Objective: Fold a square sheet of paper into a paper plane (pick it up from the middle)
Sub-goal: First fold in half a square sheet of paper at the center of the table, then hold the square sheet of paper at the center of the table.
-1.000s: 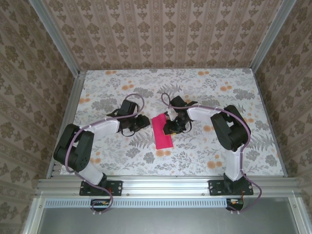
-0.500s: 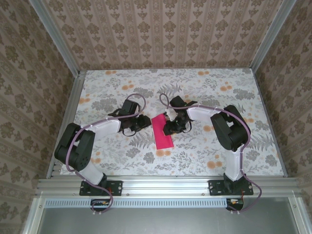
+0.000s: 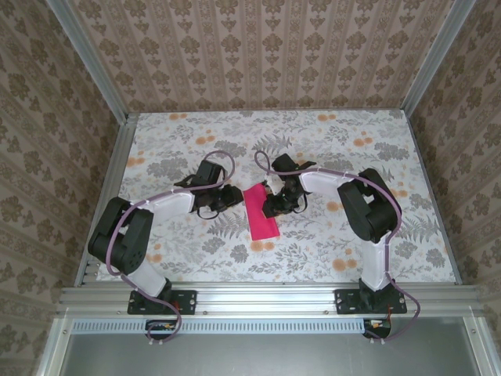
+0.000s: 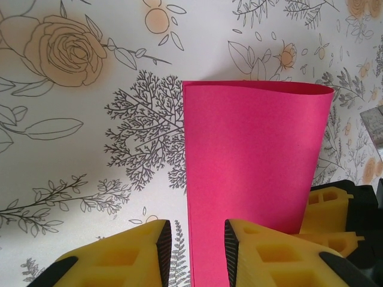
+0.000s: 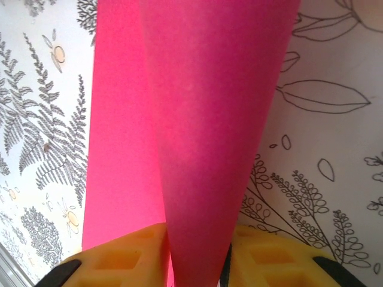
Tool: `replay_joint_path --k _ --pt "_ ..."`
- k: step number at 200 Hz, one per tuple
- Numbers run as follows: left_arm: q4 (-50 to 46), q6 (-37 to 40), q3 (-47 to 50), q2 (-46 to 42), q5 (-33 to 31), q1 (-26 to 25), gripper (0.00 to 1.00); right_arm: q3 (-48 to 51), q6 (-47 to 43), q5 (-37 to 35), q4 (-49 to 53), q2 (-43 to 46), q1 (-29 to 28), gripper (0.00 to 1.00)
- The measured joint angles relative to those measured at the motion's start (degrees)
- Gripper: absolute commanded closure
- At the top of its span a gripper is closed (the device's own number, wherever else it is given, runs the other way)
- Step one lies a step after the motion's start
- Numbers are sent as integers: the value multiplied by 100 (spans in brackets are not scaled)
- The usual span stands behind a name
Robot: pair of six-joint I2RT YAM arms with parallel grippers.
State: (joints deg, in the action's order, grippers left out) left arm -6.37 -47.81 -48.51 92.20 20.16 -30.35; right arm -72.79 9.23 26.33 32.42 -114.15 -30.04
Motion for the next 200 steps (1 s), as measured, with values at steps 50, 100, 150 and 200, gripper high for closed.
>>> replay_joint_path --k 50,100,150,200 --pt "0 0 0 2 -4 -11 68 -116 37 -24 146 -70 0 71" --pt "15 -2 -52 149 0 -87 69 -140 35 -24 173 -74 -22 67" --pt "85 -4 -127 334 24 -229 74 -142 35 -26 175 -81 -22 69" --pt "179 -24 -164 485 48 -326 75 -192 83 -46 234 -111 -22 69"
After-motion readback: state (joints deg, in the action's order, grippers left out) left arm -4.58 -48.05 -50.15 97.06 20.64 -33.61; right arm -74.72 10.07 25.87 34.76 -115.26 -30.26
